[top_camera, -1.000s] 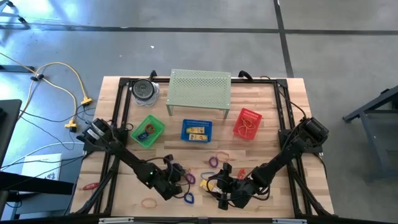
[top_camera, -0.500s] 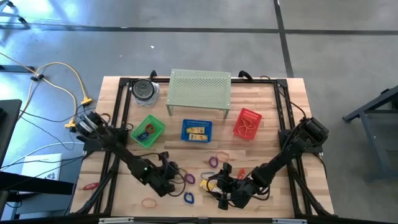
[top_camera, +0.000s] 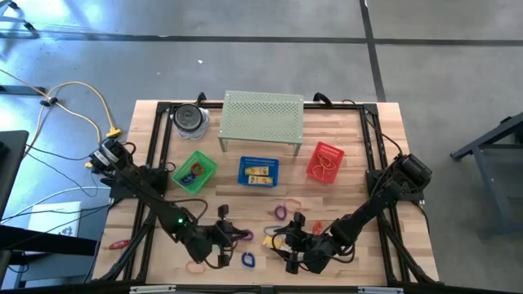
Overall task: Pick & Place Office Desk Supplies
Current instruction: Put the orange rubber band into the red bin
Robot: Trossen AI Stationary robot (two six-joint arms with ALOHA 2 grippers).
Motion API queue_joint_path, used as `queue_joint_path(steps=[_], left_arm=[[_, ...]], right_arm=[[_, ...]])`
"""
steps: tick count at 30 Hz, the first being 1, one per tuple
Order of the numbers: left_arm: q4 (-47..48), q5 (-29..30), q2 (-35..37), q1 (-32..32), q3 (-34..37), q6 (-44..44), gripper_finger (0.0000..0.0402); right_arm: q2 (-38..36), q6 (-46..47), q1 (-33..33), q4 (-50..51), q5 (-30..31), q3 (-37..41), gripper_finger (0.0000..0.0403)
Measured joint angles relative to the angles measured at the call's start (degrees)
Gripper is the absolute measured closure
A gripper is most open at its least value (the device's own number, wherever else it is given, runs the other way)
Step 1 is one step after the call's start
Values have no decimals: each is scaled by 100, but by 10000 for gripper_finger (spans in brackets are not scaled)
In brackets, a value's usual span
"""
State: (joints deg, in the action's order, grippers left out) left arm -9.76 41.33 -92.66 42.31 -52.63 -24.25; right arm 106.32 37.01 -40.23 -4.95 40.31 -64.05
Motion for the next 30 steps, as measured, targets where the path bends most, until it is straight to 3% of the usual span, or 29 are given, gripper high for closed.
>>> queue_joint_path(steps=[5, 17, 24, 30], left_arm=[[-545, 10, 4, -101, -1, 793, 401], [-559, 36, -182, -322, -6, 833, 401], [-583, 34, -180, -322, -8, 838, 401], [-579, 30, -180, -320, -10, 904, 401]], right_arm=[[0, 541, 62, -158, 434, 0, 144], [0, 1014, 236, -550, 766, 0, 144], [161, 1088, 436, -868, 564, -2, 144], [702, 113, 503, -2357, -222, 2, 144]])
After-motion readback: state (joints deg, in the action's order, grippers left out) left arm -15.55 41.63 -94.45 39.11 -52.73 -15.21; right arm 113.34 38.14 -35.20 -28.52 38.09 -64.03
